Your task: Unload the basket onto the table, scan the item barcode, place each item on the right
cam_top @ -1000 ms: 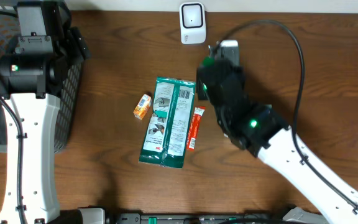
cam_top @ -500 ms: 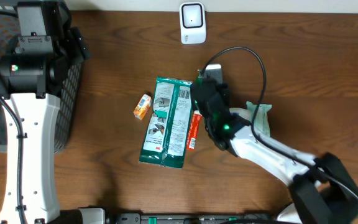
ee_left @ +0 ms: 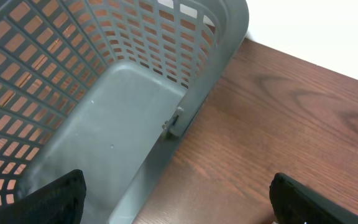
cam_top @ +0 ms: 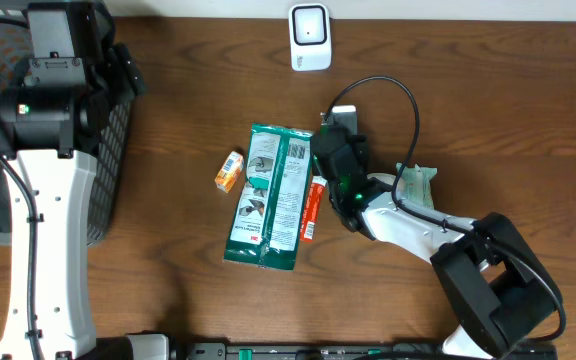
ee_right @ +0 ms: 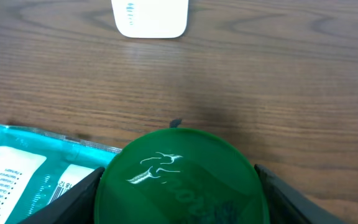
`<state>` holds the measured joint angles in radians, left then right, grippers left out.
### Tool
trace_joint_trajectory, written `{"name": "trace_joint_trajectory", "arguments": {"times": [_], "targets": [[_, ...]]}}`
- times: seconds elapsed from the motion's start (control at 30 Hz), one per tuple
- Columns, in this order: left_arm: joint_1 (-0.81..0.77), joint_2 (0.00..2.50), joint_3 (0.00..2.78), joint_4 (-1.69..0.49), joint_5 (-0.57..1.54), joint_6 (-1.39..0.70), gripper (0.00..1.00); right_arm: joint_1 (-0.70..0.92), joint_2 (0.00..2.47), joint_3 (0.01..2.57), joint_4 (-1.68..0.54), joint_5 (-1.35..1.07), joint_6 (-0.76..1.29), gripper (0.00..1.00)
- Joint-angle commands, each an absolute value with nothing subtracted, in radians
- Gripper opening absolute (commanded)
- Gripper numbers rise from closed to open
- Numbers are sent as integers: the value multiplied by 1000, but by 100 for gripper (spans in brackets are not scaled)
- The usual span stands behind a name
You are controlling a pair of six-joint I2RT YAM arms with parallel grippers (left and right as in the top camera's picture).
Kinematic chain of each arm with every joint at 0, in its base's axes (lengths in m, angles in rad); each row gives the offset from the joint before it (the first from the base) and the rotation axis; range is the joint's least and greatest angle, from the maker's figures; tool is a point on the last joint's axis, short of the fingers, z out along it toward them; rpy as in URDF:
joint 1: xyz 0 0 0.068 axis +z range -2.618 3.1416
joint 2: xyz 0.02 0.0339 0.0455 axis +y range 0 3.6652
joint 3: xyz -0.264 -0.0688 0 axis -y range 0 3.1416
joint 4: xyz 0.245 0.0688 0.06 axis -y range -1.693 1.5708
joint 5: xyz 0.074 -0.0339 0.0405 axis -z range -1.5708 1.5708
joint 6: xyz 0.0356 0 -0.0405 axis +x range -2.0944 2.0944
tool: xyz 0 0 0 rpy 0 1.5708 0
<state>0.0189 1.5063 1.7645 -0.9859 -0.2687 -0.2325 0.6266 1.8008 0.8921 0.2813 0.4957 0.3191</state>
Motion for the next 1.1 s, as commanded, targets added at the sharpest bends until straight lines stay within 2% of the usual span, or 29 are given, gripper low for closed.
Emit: {"name": "trace_joint_trajectory", "arguments": {"times": [0.0,0.27,0.43,0.5,0.6,0.7,0.87,0.93,1.03,1.07], "targets": [[23,1507,1771,-985,-285,-234,90,624,1799,895,283,503,308,72],[23,1507,1771,-985,-285,-234,90,624,1789,896,239,479,260,80],[23,1507,1771,-985,-285,-234,90,614,1694,933,191,422,190,73],[23,1507,1771,-985,-286,-234,90,587,1569,1056,-22,338,185,69],[23,1507,1771,-985,-285,-234,90,547,1523,1217,-273,254,204,64],[23,1507,1771,-985,-285,-234,90,484,1534,1426,-598,118,265,64],[23,1507,1771,-985,-286,-234,90,382,1602,1723,-980,-97,265,65],[23,1507,1771,-985,-286,-234,90,361,1649,1834,-1094,-136,252,68],[23,1507,1771,-985,-285,-234,90,358,1737,1953,-1205,-140,250,99],[23,1507,1771,-985,-285,-234,90,361,1760,1968,-1220,-140,249,99]]}}
